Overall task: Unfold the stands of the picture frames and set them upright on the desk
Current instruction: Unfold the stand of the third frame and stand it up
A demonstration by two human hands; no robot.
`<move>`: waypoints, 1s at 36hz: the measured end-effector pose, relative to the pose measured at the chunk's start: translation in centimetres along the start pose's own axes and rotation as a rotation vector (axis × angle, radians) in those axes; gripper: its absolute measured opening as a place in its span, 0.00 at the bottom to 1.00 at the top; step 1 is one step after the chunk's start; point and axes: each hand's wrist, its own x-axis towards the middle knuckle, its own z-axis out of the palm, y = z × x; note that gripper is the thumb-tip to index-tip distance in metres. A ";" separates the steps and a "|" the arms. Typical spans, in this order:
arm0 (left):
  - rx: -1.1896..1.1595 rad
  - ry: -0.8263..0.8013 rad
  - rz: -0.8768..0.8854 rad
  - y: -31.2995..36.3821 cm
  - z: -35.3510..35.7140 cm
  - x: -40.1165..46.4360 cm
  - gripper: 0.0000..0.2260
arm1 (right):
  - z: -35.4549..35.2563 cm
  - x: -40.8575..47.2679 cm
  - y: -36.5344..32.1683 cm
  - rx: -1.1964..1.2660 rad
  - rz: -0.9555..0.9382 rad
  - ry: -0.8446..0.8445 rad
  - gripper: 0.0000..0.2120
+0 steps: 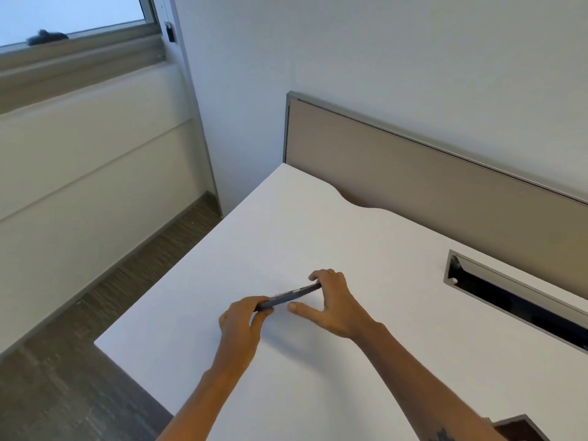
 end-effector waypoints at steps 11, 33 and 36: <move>-0.386 -0.162 -0.341 4.7 -1.0 -3.7 0.11 | -1.5 -5.1 -2.1 0.430 0.134 0.113 0.24; -0.452 -0.381 -0.486 10.0 2.8 -10.2 0.14 | -1.4 -17.7 0.4 0.864 0.508 0.075 0.31; -0.445 -0.412 -0.466 10.7 3.5 -10.6 0.14 | -1.8 -18.4 1.1 0.920 0.524 0.094 0.32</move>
